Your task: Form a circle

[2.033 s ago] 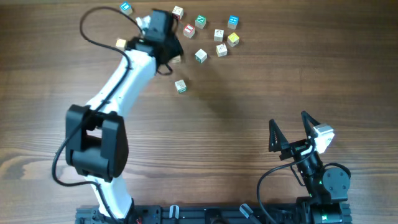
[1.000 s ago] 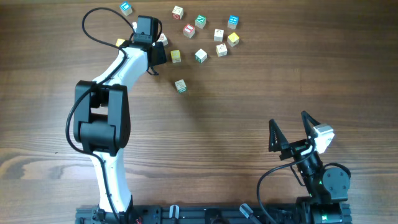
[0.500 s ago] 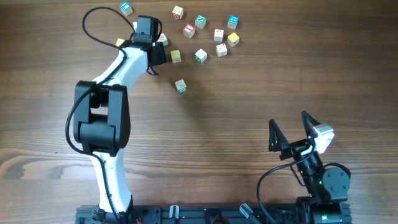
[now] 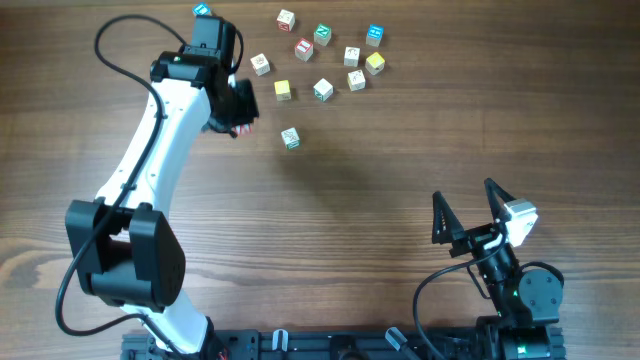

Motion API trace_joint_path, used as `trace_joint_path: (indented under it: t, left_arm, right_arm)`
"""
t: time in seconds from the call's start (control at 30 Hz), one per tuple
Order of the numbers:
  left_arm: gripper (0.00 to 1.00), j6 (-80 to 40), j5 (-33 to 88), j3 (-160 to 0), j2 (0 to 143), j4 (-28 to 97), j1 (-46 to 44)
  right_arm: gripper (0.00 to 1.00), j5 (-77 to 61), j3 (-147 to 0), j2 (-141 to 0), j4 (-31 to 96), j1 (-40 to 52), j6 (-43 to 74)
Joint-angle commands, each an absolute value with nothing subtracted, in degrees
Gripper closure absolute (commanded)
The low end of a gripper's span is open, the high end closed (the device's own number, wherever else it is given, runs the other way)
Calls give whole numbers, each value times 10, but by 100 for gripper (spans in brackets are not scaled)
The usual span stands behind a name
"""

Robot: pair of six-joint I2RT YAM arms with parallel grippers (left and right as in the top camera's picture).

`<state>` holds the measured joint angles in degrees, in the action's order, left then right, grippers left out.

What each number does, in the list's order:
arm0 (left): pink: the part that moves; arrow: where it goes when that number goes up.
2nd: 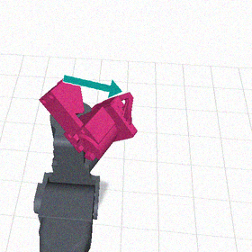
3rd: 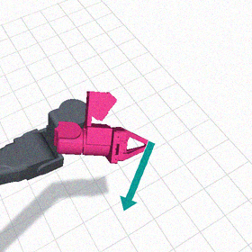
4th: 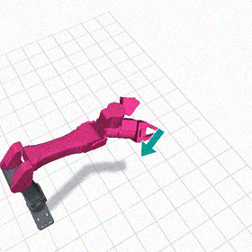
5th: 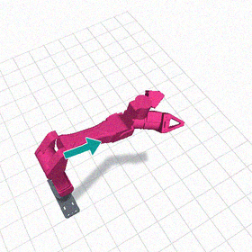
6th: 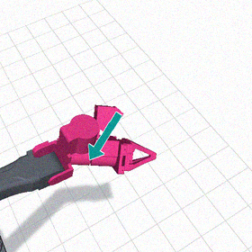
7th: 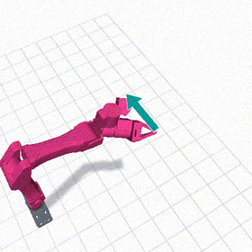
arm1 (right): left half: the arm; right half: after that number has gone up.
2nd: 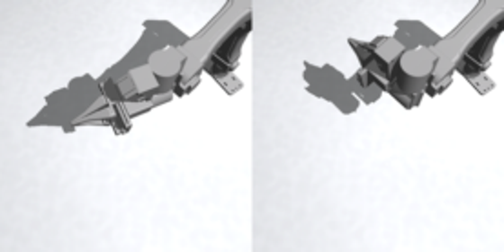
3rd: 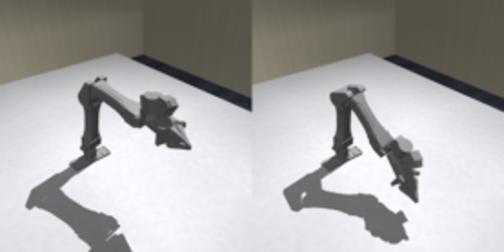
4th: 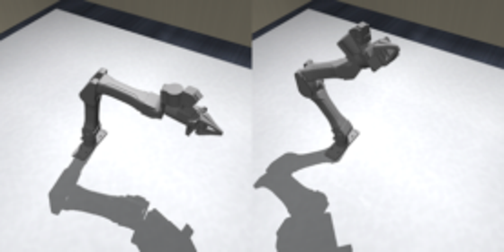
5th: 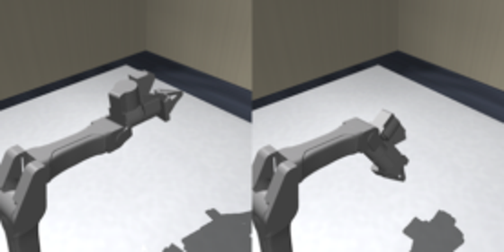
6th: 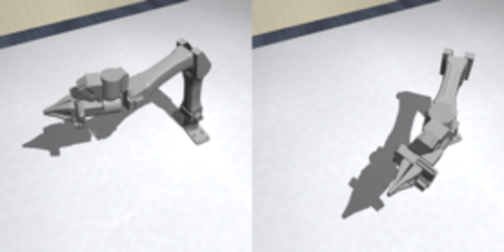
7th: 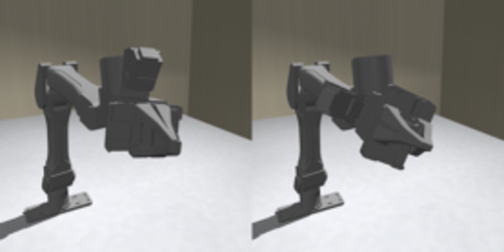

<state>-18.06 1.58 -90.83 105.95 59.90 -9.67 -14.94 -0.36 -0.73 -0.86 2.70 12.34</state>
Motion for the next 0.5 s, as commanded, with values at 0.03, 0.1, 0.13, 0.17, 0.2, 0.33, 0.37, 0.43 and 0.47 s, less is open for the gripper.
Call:
trace_joint_path:
  t: [0.03,0.1,0.13,0.17,0.2,0.33,0.37,0.43,0.47]
  left_arm:
    - [76,-186,62,-889,1061,663,-104]
    - [75,-186,62,-859,1061,676,-117]
    - [75,-186,62,-848,1061,675,-123]
    - [75,-184,62,-836,1061,669,-128]
    - [75,-184,62,-819,1061,654,-136]
    - [75,-184,61,-779,1061,619,-157]
    - [75,-184,61,-768,1061,607,-164]
    - [75,-182,50,-748,1061,577,-179]
    - [75,-182,43,-738,1061,558,-187]
  right_arm:
    - [0,-144,-3,-3,-12,30,120]
    - [0,-144,-3,-3,-12,30,120]
    - [0,-144,-3,-3,-12,30,120]
    - [0,-144,-3,-3,-12,30,120]
    - [0,-144,-3,-3,-12,30,120]
    - [0,-144,-3,-3,-12,30,120]
    - [0,-144,-3,-3,-12,30,120]
    - [0,-144,-3,-3,-12,30,120]
    - [0,-144,-3,-3,-12,30,120]
